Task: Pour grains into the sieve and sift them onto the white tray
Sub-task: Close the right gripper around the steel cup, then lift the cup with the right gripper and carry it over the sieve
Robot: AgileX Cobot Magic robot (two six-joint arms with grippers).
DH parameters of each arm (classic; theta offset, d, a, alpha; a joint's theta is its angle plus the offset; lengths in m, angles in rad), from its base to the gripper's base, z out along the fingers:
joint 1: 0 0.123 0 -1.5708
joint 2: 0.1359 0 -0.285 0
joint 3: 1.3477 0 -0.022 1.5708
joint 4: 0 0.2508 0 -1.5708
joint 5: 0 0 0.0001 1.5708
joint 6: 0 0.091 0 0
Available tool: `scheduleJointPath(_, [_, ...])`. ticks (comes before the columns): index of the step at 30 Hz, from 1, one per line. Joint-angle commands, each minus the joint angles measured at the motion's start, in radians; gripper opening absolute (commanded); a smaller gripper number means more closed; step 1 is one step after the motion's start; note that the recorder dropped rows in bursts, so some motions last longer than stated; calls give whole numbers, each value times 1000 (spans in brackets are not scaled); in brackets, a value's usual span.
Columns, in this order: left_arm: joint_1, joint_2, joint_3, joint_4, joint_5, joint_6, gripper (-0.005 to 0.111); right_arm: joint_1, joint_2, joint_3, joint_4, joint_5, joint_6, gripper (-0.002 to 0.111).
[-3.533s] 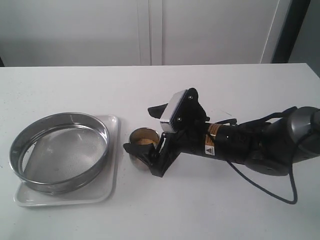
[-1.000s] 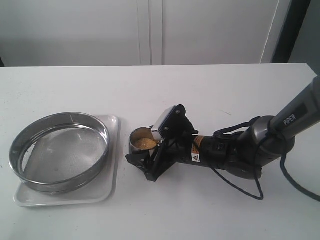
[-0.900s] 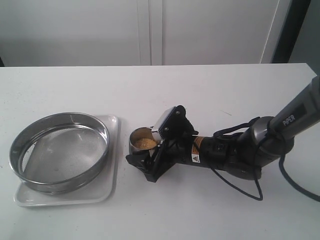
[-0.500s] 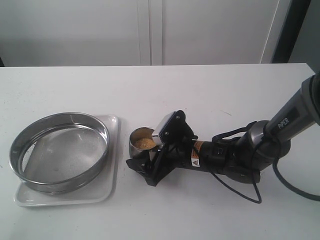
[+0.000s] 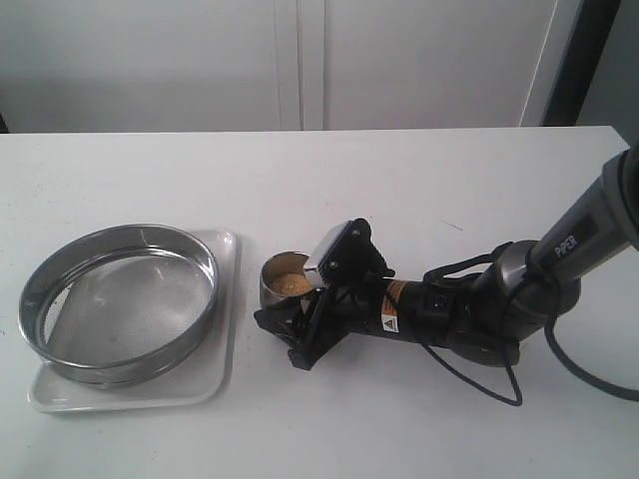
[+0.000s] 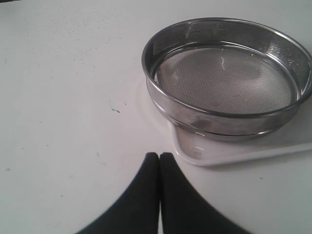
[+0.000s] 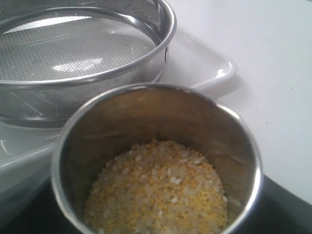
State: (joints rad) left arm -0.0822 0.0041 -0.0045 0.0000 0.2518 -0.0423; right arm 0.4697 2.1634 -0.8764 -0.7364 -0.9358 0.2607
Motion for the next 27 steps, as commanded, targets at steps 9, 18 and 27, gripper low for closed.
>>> scheduleJointPath(9, [2, -4, 5, 0, 1, -5, 0, 0, -7, -1, 6, 57, -16, 0])
scheduleJointPath(18, [2, -4, 5, 0, 1, -5, 0, 0, -95, -1, 5, 162, 29, 0])
scheduleJointPath(27, [2, -4, 5, 0, 1, -5, 0, 0, -181, -1, -10, 164, 83, 0])
